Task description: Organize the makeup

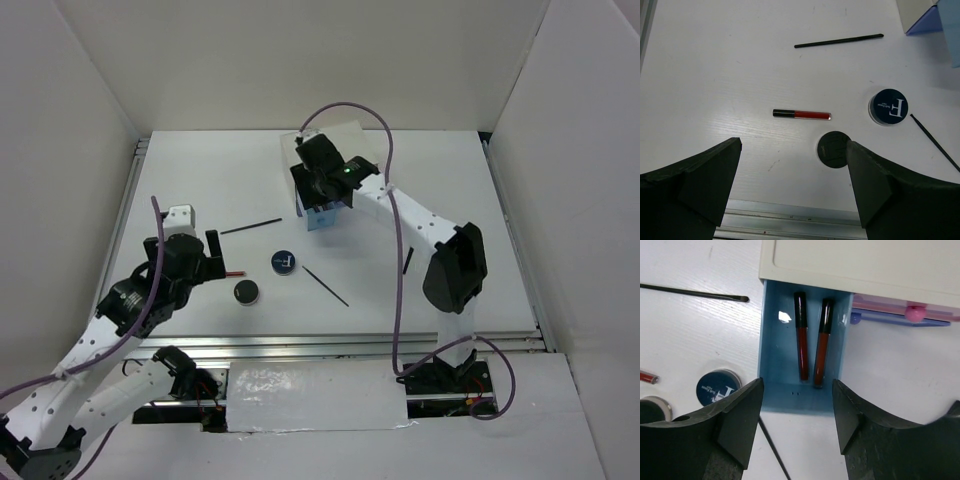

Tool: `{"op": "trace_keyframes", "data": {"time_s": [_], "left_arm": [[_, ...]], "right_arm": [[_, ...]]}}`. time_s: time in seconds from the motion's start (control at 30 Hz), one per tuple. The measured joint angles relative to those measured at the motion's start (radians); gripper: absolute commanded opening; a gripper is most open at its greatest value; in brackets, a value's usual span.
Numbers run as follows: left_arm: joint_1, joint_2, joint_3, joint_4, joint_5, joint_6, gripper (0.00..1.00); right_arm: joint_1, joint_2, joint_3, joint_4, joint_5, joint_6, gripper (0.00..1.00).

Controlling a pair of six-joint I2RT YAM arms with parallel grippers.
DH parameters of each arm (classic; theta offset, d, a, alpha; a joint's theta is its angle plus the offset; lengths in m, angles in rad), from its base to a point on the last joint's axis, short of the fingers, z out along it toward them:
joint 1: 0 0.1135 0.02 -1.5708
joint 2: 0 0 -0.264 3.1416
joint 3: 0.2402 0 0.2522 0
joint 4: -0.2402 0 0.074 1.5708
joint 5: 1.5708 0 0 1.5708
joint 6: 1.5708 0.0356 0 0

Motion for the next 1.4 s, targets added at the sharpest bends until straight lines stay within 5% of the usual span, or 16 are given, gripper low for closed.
{"op": "trace_keyframes", "data": {"time_s": [0.17,0.43,0.73,0.97,1.23,1.4], "left_arm": [[0.024,0.135,0.05,-0.059,-0.039,-0.051,0.99],[0.04,0.368,0.13,-0.174,-0.07,-0.468,1.0],[0.129,0.599,0.122,-0.258,-0.081,-0.972,0.99],[0.26,0.806,0.138,-0.243,-0.026,-1.107,0.99],[0.272,0.937,0.14,-0.167,0.026,-1.139,0.97],[0.272,0.971,0.146,-0.146,0.038,-1.163,0.85]], "right_arm": [[0.01,-0.177,-0.07,0.021,-0.001,0.024,0.87],[0.099,-0.55,-0.291,0.102,-0.032,0.087,0.9],[0.204,-0.634,-0.474,0.122,-0.088,0.135,0.9],[0.216,-0.676,-0.566,0.126,-0.114,0.137,0.9],[0.219,-0.732,-0.612,0.126,-0.115,0.124,0.91],[0.219,-0.735,-0.623,0.126,-0.108,0.106,0.91]]}}
